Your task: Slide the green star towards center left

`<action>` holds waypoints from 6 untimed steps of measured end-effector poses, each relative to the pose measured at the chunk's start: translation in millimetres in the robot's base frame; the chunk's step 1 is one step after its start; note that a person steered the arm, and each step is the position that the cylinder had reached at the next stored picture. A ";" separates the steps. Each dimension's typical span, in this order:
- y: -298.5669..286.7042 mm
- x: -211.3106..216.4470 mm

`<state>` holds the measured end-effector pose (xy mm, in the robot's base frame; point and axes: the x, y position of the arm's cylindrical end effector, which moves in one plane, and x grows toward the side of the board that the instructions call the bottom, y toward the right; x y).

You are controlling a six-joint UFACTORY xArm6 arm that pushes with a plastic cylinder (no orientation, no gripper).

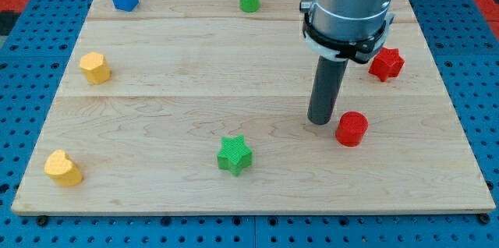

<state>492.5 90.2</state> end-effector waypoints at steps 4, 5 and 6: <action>-46.1 90.9; -86.5 86.8; -107.1 58.2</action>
